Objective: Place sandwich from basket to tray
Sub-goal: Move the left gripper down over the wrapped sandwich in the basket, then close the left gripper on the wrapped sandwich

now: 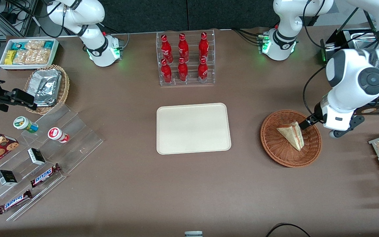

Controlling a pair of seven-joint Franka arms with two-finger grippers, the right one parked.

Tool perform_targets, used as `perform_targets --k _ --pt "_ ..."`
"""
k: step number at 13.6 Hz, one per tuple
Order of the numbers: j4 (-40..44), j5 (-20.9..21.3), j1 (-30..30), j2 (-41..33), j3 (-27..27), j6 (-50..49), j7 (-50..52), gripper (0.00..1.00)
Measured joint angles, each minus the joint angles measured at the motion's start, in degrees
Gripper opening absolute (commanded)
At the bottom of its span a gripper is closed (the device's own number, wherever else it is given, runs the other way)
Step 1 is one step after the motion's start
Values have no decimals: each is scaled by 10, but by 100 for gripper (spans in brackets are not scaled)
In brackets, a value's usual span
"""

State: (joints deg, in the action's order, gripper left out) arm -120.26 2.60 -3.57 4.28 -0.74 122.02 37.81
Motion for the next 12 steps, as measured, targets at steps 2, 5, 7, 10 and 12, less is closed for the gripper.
perform_targets --k 2,5,7,10,12 --pt "-39 -9 0 7 2 65 28 100" --pt "-64 -46 0 24 2 119 38 100" --pt "-70 -49 0 30 2 125 40 100" --pt "-88 -49 0 38 2 139 40 100" --pt "-96 -49 0 44 2 144 40 100"
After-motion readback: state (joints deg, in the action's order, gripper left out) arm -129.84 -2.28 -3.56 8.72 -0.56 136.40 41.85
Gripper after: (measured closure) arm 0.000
